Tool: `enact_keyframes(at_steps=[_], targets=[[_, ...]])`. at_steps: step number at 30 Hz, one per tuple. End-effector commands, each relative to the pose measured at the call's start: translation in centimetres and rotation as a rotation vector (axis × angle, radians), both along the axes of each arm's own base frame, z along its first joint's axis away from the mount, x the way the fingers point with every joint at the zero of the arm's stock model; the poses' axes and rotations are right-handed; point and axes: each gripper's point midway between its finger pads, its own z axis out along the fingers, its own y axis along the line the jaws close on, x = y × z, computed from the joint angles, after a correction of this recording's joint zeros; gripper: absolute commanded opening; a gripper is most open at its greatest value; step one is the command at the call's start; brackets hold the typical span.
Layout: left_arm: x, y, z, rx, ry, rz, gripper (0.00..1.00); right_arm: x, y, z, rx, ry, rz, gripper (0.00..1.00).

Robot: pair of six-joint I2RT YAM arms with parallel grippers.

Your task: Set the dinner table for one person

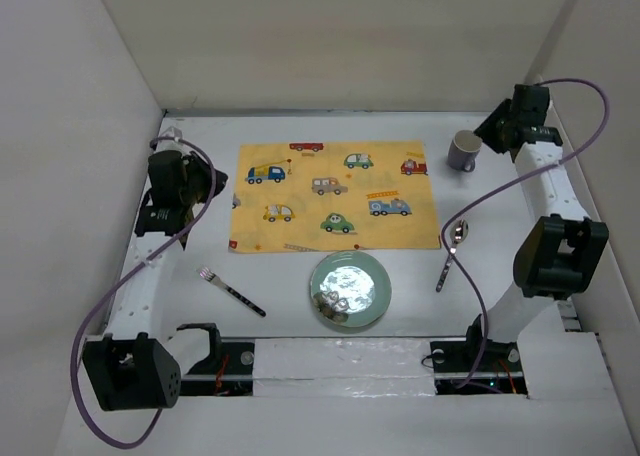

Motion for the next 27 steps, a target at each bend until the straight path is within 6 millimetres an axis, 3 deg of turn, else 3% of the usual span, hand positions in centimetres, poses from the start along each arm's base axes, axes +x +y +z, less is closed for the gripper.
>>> enact_keyframes(at_steps=[1, 3, 4, 6, 8, 12, 14, 15, 17, 18, 22, 25, 26, 27], targets=[[0.9, -0.8, 3.4, 0.063, -0.078, -0.103, 0.0, 2.3, -4.6, -1.9, -0.06, 0.045, -0.149, 0.49], [1.4, -1.3, 4.4, 0.104, -0.096, -0.156, 0.01, 4.1, -5.8, -3.3, -0.079, 0.088, -0.158, 0.56], [1.4, -1.5, 4.5, 0.123, -0.096, -0.166, 0.09, 3.9, -6.0, -4.5, -0.083, 0.148, -0.165, 0.57], [2.1, -1.7, 4.5, 0.195, -0.094, -0.157, 0.15, 4.3, -6.7, -5.6, -0.106, 0.207, -0.181, 0.57], [2.2, -3.4, 4.0, 0.243, -0.084, -0.214, 0.25, 5.5, -6.7, -6.8, -0.106, 0.213, -0.158, 0.57], [2.8, -4.8, 3.1, 0.229, -0.059, -0.283, 0.28, 6.3, -6.7, -8.2, -0.07, 0.242, -0.142, 0.54], [2.7, -4.9, 2.8, 0.235, -0.061, -0.299, 0.3, 6.5, -6.6, -8.7, -0.064, 0.25, -0.14, 0.46], [2.6, -5.3, 2.0, 0.238, -0.044, -0.319, 0.3, 6.7, -6.6, -9.1, -0.062, 0.252, -0.141, 0.32], [2.3, -5.4, 1.3, 0.256, -0.028, -0.324, 0.3, 6.7, -6.8, -9.4, -0.066, 0.257, -0.147, 0.17], [1.9, -6.7, 0.7, 0.343, -0.009, -0.324, 0.3, 6.6, -6.9, -9.3, -0.066, 0.258, -0.161, 0.0], [1.9, -8.0, 0.7, 0.394, 0.011, -0.357, 0.3, 6.7, -6.4, -6.4, -0.12, 0.195, -0.161, 0.0], [2.2, -8.7, 2.4, 0.356, -0.041, -0.363, 0.3, 6.5, -4.3, -1.0, -0.153, 0.069, -0.099, 0.0], [2.1, -9.0, 3.2, 0.34, -0.063, -0.368, 0.3, 6.2, -3.4, 1.5, -0.157, 0.017, -0.064, 0.0], [2.3, -9.1, 3.7, 0.331, -0.079, -0.367, 0.3, 6.3, -1.6, 2.7, -0.159, -0.009, -0.017, 0.0]])
